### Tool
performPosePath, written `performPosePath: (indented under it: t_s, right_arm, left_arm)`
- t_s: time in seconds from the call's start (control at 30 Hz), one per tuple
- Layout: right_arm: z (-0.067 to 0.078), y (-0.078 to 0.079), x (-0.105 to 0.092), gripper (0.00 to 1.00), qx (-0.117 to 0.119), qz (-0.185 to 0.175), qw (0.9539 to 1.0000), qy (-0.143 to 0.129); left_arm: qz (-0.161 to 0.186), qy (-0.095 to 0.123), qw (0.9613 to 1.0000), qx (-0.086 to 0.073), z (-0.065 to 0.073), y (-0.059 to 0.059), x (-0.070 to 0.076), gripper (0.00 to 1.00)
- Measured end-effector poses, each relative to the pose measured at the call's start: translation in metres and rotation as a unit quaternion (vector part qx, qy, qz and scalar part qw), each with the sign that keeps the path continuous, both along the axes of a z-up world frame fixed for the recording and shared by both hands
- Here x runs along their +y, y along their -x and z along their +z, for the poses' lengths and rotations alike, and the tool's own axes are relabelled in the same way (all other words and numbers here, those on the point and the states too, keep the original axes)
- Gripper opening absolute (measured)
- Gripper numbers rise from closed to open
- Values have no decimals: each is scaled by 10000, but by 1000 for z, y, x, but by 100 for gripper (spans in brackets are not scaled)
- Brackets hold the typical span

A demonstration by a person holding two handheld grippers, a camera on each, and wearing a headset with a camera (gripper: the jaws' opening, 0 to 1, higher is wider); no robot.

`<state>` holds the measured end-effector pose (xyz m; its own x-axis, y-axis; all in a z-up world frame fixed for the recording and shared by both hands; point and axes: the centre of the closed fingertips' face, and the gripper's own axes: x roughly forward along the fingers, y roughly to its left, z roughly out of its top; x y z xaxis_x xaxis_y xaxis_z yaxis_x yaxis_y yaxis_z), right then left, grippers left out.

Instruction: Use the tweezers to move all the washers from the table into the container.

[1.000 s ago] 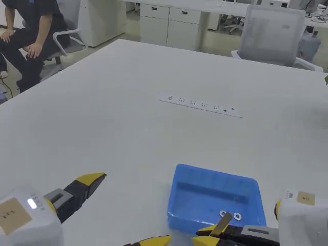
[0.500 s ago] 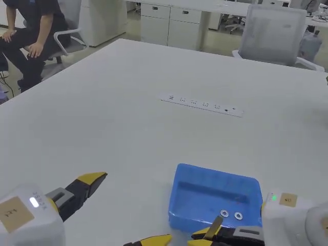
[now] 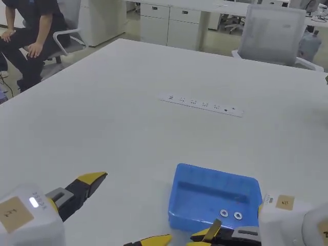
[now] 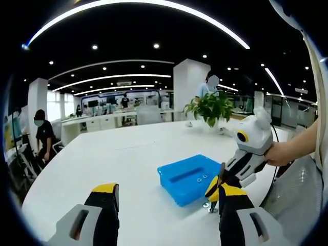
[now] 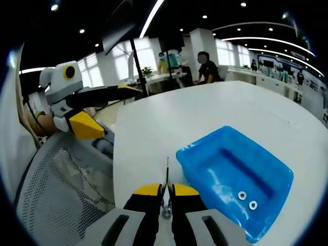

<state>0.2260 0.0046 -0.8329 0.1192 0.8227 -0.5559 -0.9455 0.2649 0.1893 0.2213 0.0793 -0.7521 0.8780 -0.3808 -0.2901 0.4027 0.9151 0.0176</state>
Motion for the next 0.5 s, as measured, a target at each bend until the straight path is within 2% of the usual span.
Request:
performPosePath:
  t_s: [0.33, 0.5]
  right_arm:
    - [-2, 3, -2, 3, -68, 55, 9999, 66]
    - [6, 3, -1, 3, 1, -21, 9999, -103]
  left_arm:
    - [-14, -1, 10000, 1, 0, 0, -1, 80]
    - [-21, -6, 10000, -2, 0, 0, -1, 80]
